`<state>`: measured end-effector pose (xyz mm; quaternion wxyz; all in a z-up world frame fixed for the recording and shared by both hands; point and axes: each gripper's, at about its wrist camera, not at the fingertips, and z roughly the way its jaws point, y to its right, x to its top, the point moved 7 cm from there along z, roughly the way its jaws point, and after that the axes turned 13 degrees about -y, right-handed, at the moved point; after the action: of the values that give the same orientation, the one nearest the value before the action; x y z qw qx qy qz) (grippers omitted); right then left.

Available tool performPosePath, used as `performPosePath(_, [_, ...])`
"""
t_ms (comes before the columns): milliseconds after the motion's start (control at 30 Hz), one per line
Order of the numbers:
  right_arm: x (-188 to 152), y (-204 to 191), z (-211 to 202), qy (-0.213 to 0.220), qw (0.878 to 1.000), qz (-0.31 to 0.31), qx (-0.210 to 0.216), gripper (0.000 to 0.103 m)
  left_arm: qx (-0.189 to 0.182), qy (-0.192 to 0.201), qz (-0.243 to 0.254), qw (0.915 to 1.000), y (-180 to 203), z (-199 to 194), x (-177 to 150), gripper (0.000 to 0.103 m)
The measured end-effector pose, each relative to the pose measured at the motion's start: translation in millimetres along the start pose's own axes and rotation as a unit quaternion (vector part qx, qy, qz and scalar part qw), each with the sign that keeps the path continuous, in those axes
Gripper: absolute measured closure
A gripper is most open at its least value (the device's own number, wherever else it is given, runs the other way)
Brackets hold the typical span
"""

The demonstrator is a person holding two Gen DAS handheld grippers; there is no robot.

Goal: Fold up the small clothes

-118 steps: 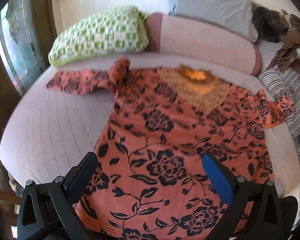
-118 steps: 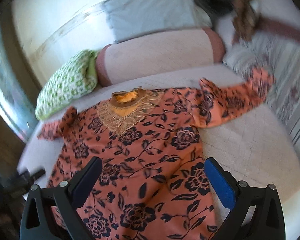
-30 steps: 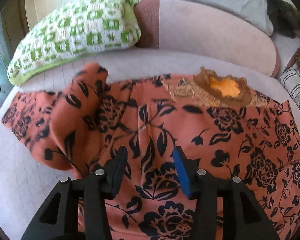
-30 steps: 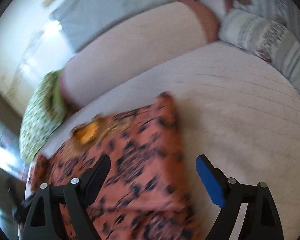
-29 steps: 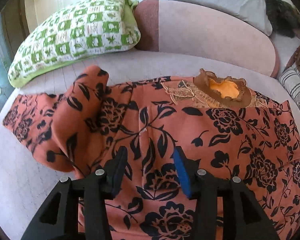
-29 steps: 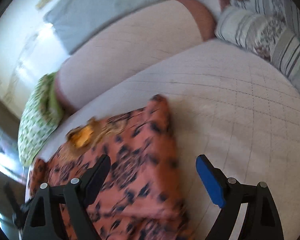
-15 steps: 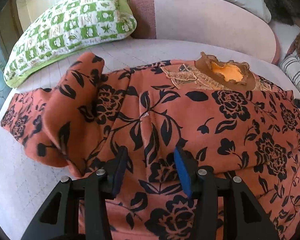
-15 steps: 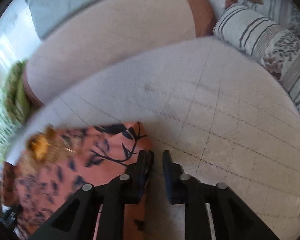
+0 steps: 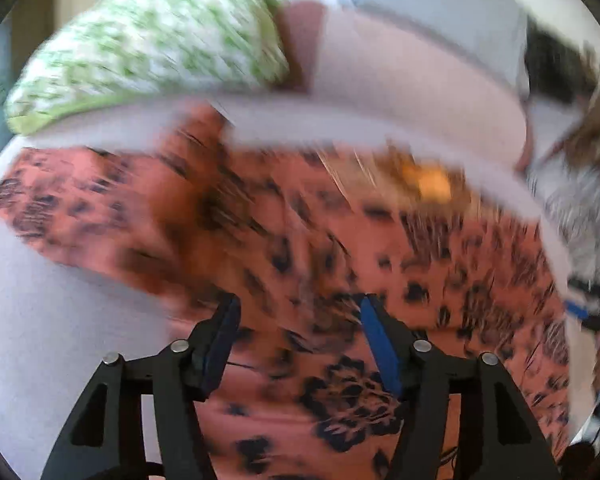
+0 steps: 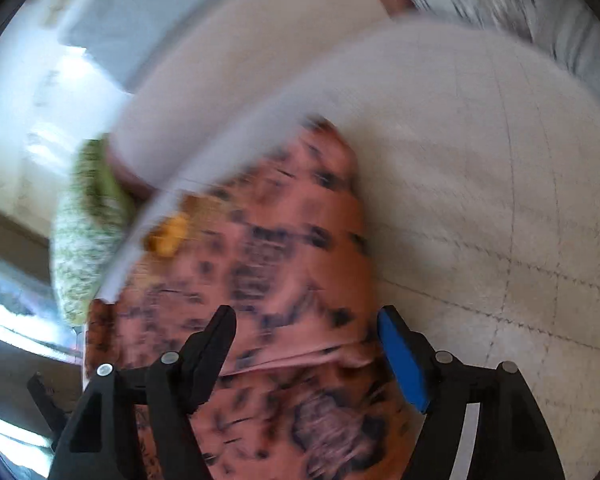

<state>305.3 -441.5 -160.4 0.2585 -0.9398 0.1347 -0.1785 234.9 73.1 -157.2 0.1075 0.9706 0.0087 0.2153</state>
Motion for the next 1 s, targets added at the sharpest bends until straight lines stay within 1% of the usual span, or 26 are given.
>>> performPosePath(67, [-15, -17, -15, 0.037, 0.998, -0.045, -0.018, 0.025, -0.011, 0.043, -0.054, 0.9976, -44, -27, 6, 0.029])
performPosePath(100, [-26, -25, -19, 0.052, 0.996, -0.070, -0.030, 0.025, -0.010, 0.062, -0.100, 0.9929, -76, -38, 11, 0.027])
performPosePath(133, [-35, -32, -18, 0.061, 0.993, -0.088, -0.046, 0.025, -0.009, 0.072, -0.138, 0.9877, -104, -42, 13, 0.025])
performPosePath(167, [-45, -37, -15, 0.065, 0.989, -0.109, -0.069, 0.025, -0.012, 0.078, -0.183, 0.9800, -136, -43, 17, 0.025])
performPosePath(200, [-55, -39, -11, 0.063, 0.986, -0.128, -0.085, 0.025, -0.019, 0.079, -0.231, 0.9695, -171, -41, 21, 0.025])
performPosePath(233, [-62, -39, -6, 0.060, 0.984, -0.139, -0.096, 0.025, -0.027, 0.078, -0.268, 0.9598, -197, -38, 24, 0.025])
performPosePath(300, [-72, -41, 3, 0.057, 0.980, -0.151, -0.114, 0.025, -0.048, 0.075, -0.342, 0.9355, -251, -28, 32, 0.026])
performPosePath(367, [-77, -41, 14, 0.051, 0.977, -0.160, -0.129, 0.025, -0.056, 0.076, -0.365, 0.9262, -276, -21, 42, 0.026])
performPosePath(400, [-80, -42, 15, 0.051, 0.976, -0.165, -0.132, 0.025, -0.050, 0.079, -0.371, 0.9239, -286, -20, 48, 0.026])
performPosePath(433, [-82, -41, 15, 0.050, 0.975, -0.169, -0.132, 0.025, -0.035, 0.079, -0.376, 0.9224, -296, -17, 54, 0.026])
performPosePath(500, [-80, -41, 17, 0.050, 0.975, -0.171, -0.130, 0.025, -0.021, 0.078, -0.382, 0.9207, -307, -13, 63, 0.026])
performPosePath(533, [-79, -41, 18, 0.051, 0.976, -0.170, -0.130, 0.025, -0.010, 0.077, -0.388, 0.9185, -314, -10, 68, 0.026])
performPosePath(633, [-76, -39, 18, 0.054, 0.976, -0.165, -0.131, 0.025, 0.020, 0.078, -0.395, 0.9149, -330, -6, 73, 0.026])
performPosePath(667, [-76, -38, 18, 0.055, 0.977, -0.162, -0.129, 0.025, 0.028, 0.076, -0.395, 0.9153, -332, -4, 76, 0.026])
performPosePath(733, [-76, -39, 19, 0.055, 0.978, -0.159, -0.127, 0.025, 0.053, 0.064, -0.385, 0.9191, -331, 0, 82, 0.028])
performPosePath(767, [-75, -39, 19, 0.056, 0.978, -0.158, -0.125, 0.025, 0.066, 0.059, -0.382, 0.9199, -332, 2, 86, 0.054])
performPosePath(833, [-75, -40, 20, 0.055, 0.978, -0.159, -0.124, 0.025, 0.094, 0.025, -0.376, 0.9214, -333, 13, 91, 0.099])
performPosePath(933, [-75, -37, 21, 0.054, 0.979, -0.155, -0.121, 0.025, 0.105, 0.028, -0.368, 0.9234, -330, 10, 99, 0.099])
performPosePath(967, [-74, -36, 19, 0.057, 0.980, -0.152, -0.119, 0.025, 0.114, 0.043, -0.360, 0.9251, -323, 1, 104, 0.099])
performPosePath(1000, [-74, -36, 17, 0.060, 0.980, -0.148, -0.117, 0.025, 0.118, 0.071, -0.336, 0.9318, -307, -16, 113, 0.099])
